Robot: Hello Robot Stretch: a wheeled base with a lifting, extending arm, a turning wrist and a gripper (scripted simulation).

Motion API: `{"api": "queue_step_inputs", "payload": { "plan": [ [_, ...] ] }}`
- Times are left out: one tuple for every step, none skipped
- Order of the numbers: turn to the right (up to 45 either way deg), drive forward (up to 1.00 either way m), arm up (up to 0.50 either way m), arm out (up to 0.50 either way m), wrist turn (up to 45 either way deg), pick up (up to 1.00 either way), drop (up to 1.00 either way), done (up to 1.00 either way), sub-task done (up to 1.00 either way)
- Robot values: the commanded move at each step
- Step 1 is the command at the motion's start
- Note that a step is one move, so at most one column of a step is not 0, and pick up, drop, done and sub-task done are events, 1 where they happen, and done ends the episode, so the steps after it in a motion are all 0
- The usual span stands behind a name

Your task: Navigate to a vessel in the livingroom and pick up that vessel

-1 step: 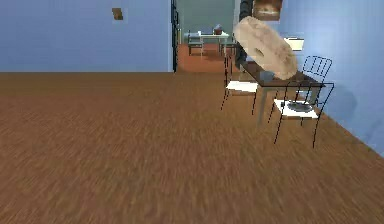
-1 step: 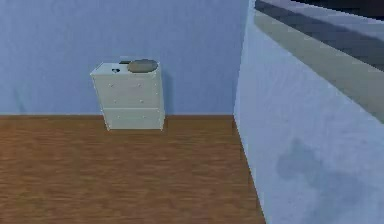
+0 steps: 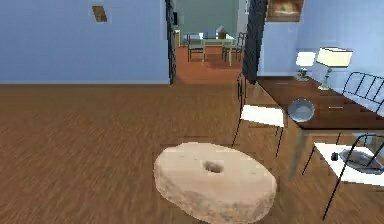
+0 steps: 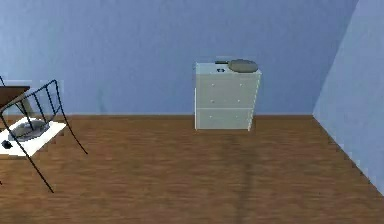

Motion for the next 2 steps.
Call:
{"api": "queue_step_inputs", "payload": {
  "plan": [
    [0.0, 1.0, 0.0, 0.0, 0.0, 0.0, 0.0, 0.0, 0.0],
    [-6.0, 0.0, 0.0, 0.0, 0.0, 0.0, 0.0, 0.0, 0.0]
  ]
}}
